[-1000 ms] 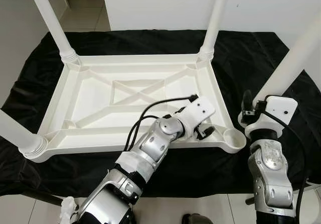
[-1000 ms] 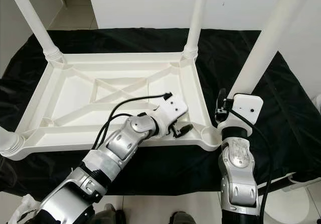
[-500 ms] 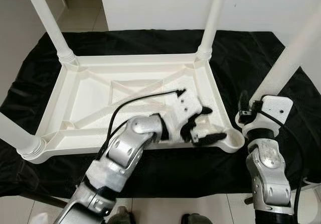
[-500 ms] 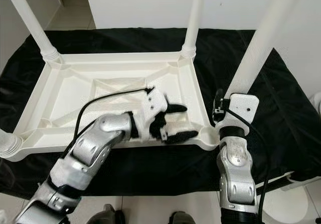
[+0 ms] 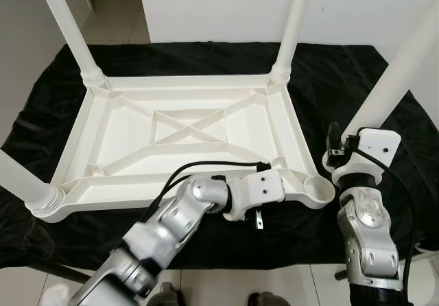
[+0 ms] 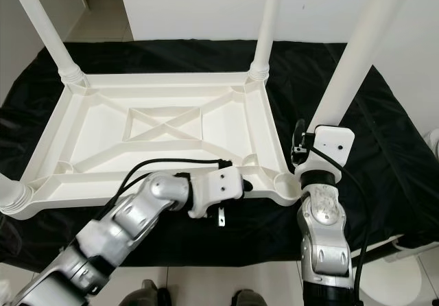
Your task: Building children table
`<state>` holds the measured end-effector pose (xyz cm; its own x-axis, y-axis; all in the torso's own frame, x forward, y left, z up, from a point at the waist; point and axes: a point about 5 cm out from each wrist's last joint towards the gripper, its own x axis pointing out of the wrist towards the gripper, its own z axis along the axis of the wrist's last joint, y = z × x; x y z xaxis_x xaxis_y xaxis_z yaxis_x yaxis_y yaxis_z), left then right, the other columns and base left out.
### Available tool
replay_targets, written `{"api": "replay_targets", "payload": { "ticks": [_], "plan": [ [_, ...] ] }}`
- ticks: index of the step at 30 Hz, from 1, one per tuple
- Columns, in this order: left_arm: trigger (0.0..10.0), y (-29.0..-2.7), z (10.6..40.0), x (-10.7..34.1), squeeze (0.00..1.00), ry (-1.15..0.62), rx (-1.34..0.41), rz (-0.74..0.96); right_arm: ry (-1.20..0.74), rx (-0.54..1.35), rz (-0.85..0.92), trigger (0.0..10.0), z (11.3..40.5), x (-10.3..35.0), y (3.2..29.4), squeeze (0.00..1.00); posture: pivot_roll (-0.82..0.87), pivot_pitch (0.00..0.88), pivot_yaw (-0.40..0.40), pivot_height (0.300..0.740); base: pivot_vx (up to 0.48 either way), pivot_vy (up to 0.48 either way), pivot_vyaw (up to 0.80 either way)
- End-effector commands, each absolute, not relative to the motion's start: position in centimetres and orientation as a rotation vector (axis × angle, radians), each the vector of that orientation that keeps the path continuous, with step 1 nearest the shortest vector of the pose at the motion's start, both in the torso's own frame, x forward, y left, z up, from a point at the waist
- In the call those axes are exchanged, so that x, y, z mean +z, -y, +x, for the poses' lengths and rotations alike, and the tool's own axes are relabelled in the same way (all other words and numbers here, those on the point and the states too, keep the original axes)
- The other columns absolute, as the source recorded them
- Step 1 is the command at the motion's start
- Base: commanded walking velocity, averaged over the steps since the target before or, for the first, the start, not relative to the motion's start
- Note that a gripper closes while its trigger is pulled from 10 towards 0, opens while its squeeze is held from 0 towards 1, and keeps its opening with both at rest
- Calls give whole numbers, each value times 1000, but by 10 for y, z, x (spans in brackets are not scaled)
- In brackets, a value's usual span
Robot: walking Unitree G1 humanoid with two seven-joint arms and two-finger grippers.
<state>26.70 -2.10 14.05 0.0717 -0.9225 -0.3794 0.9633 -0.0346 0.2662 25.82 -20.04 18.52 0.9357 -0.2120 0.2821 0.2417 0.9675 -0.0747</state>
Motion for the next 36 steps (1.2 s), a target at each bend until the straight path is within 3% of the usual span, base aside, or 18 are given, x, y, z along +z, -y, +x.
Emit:
{"api": "replay_targets", "payload": {
  "ticks": [1,19,23,36],
  "plan": [
    [10000,16,284,140,0,-64,-1237,529,287,-233,-111,10000,259,187,200,0,-44,60,15,740,0,0,0],
    [10000,51,299,156,0,50,-1029,518,284,-247,-104,10000,257,185,199,0,-55,68,28,740,0,0,0],
    [10000,60,307,169,0,105,-855,503,284,-250,-100,10000,257,185,198,0,-48,69,31,740,0,0,0],
    [10000,57,321,174,0,133,-640,518,280,-244,-96,10000,258,184,196,0,-40,71,24,740,0,0,0]
  ]
}}
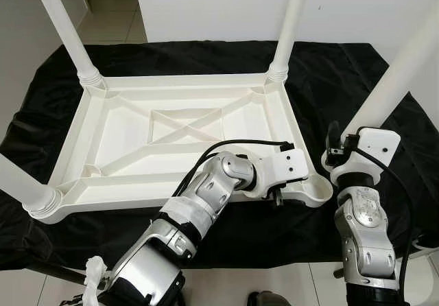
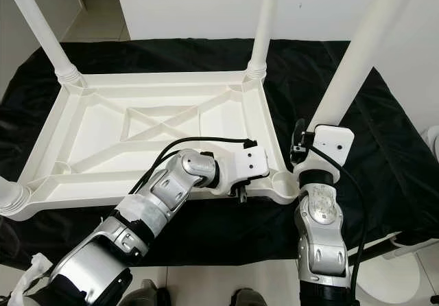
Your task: Building children table
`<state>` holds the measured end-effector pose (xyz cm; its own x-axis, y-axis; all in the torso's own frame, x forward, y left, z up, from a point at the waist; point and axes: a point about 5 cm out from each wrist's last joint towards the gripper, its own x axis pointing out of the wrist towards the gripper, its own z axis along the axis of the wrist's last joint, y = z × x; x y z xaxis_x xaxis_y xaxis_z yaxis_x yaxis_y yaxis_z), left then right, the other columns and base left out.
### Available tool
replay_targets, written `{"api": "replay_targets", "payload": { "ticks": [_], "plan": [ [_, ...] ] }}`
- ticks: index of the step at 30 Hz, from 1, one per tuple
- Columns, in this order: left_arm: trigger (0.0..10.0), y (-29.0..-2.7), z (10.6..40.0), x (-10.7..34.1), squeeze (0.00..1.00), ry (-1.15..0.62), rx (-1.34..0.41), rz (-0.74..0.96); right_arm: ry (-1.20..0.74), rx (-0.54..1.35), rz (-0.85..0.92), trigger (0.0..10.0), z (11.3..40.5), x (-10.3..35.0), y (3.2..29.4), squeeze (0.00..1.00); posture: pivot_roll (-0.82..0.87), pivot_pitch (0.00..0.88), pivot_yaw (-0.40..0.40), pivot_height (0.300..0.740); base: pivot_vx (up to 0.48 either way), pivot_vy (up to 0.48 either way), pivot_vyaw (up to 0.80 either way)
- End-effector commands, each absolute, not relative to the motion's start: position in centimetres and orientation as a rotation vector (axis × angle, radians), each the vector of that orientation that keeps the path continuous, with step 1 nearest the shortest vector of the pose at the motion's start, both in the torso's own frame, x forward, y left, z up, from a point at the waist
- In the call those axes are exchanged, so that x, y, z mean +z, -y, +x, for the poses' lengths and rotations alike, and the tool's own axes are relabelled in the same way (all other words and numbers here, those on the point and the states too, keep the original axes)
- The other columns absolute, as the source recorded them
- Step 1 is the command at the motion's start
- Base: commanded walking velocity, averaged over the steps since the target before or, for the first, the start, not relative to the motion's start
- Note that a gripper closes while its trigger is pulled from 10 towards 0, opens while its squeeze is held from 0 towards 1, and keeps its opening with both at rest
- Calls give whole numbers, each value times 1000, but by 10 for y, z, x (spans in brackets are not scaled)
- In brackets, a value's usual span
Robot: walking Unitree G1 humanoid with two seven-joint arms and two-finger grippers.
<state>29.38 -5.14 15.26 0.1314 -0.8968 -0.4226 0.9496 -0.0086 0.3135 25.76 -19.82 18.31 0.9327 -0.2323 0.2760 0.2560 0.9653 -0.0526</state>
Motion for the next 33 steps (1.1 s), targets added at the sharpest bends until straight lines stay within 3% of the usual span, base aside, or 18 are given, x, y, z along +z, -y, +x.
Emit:
{"api": "replay_targets", "payload": {
  "ticks": [1,22,33],
  "plan": [
    [10000,57,321,174,0,133,-640,518,280,-244,-96,10000,258,184,196,0,-40,71,24,740,0,0,0],
    [10000,55,324,174,0,182,-587,526,280,-230,-101,10000,258,184,195,0,-41,69,11,740,0,0,0],
    [10000,60,321,189,0,250,-535,379,278,-227,-103,10000,259,184,194,0,-39,77,12,740,0,0,0]
  ]
}}
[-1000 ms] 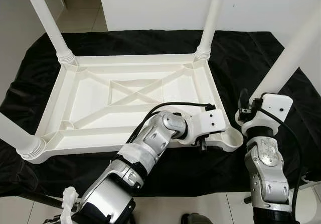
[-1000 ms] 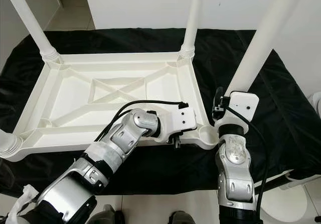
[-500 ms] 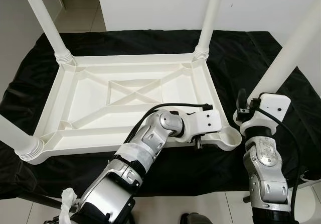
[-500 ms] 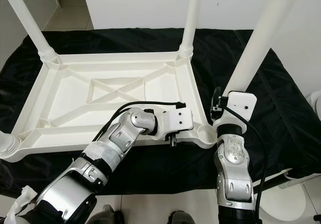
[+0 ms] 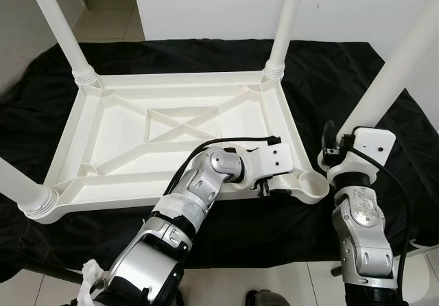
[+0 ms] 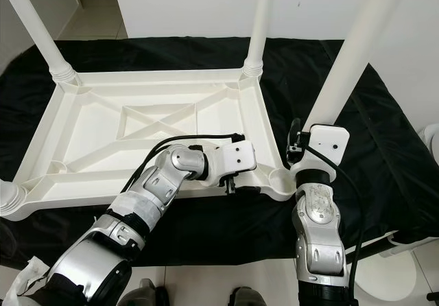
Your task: Building children table
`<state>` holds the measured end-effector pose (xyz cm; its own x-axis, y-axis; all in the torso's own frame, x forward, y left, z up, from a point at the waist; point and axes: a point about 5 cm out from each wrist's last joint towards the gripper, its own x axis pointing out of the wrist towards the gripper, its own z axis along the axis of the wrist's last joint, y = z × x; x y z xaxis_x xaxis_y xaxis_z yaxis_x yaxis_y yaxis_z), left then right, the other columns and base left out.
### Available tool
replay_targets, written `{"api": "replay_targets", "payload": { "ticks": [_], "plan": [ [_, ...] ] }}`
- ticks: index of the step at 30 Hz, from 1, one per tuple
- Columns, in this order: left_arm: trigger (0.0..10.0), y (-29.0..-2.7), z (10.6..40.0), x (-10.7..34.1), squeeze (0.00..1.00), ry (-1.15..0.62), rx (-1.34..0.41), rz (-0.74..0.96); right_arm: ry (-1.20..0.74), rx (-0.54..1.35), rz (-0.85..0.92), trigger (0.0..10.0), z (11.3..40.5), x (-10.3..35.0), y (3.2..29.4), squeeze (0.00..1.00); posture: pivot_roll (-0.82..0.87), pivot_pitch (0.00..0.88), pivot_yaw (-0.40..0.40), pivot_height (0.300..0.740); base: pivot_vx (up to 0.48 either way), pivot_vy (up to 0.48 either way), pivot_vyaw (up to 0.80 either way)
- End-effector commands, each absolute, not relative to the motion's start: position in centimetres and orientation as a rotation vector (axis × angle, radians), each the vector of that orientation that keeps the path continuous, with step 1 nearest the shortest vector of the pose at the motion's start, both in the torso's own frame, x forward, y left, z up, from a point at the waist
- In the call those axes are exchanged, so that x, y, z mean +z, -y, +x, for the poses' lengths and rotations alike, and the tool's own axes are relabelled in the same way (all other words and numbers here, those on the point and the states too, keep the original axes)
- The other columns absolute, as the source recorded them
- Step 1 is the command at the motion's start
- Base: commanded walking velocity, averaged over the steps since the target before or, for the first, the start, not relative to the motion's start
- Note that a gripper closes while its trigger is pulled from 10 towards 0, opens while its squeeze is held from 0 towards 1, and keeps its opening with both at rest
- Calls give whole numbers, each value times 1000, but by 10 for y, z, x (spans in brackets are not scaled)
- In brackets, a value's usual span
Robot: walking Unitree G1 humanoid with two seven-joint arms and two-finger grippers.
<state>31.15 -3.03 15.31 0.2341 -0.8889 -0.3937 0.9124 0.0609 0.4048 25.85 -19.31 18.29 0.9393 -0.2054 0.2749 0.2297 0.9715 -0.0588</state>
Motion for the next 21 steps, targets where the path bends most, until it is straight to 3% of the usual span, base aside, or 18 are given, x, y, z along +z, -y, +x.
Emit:
{"api": "replay_targets", "payload": {
  "ticks": [1,5,9,12,13,15,17,21],
  "plan": [
    [10000,60,321,189,0,250,-535,379,278,-227,-103,10000,259,184,194,0,-39,77,12,740,0,0,0],
    [10000,60,310,207,0,306,-712,205,272,-203,-95,10000,257,182,193,0,-29,80,18,740,0,0,0],
    [10000,58,306,210,0,319,-779,187,271,-191,-93,10000,256,181,192,0,-27,78,20,740,0,0,0],
    [10000,48,300,212,0,344,-892,185,269,-167,-90,10000,254,179,190,0,-20,73,20,740,0,0,0],
    [10000,43,294,211,0,351,-1002,178,266,-159,-89,10000,254,177,189,0,-16,71,19,740,0,0,0],
    [10000,43,294,211,0,351,-1002,178,266,-159,-89,10000,254,177,189,0,-16,71,19,740,0,0,0],
    [10000,33,283,207,0,344,-1173,141,264,-150,-84,10000,254,176,188,0,-10,68,17,740,0,0,0],
    [10000,24,280,203,0,305,-1223,106,260,-141,-73,10000,254,175,186,0,-7,64,14,740,0,0,0]
  ]
}}
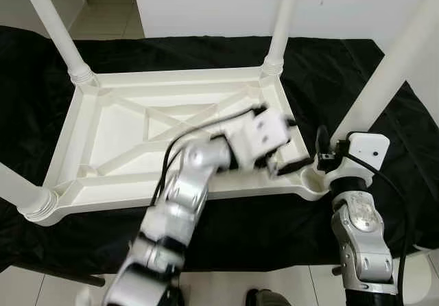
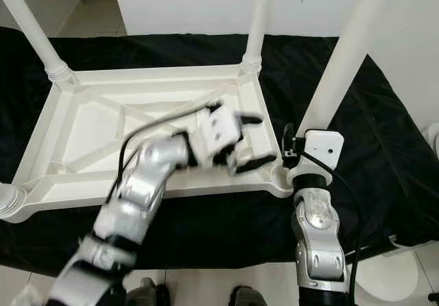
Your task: Building children table
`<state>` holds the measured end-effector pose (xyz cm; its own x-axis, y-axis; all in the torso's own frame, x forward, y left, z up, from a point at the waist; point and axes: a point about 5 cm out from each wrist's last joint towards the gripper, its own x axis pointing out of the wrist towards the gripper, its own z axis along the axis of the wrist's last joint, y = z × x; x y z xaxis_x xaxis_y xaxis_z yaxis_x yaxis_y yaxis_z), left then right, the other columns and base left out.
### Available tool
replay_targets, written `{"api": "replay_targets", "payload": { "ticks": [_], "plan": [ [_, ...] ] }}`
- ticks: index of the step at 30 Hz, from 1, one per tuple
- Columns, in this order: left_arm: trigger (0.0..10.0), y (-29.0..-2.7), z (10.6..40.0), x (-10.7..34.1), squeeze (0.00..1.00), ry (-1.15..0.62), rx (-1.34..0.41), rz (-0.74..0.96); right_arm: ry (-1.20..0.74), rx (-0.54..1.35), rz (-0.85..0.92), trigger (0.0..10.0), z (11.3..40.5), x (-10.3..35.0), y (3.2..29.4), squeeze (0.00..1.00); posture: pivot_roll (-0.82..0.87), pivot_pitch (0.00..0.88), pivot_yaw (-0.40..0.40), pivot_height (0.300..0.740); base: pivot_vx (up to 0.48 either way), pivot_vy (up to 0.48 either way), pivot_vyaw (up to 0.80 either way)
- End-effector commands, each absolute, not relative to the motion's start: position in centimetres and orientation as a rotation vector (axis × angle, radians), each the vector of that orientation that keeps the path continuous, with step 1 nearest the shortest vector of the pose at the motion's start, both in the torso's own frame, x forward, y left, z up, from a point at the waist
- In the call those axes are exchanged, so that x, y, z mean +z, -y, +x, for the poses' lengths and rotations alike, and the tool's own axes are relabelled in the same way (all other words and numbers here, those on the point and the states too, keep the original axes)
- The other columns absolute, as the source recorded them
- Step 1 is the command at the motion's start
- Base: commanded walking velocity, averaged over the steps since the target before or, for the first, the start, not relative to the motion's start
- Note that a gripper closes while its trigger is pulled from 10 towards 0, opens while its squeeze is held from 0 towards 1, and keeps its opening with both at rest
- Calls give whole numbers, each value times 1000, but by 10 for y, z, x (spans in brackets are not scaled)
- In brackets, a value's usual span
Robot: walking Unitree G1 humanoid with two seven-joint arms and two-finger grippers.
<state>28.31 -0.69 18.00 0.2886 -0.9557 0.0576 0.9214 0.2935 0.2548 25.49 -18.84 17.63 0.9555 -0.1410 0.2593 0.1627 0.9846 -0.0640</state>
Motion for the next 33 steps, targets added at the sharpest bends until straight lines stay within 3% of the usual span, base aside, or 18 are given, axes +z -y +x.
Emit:
{"api": "replay_targets", "payload": {
  "ticks": [1,13,22,33],
  "plan": [
    [10000,17,281,200,0,287,-1215,95,258,-138,-71,10000,254,174,185,0,-3,62,11,740,0,0,0],
    [10000,-15,299,174,0,135,-1008,102,257,-155,-81,10000,258,171,190,0,-4,40,-9,740,0,0,0],
    [10000,-18,311,178,0,95,-890,53,266,-182,-78,10000,261,174,195,0,-5,30,-11,740,0,0,0],
    [10000,-19,315,180,0,88,-869,50,272,-186,-78,10000,261,174,195,0,-8,23,-7,740,0,0,0]
  ]
}}
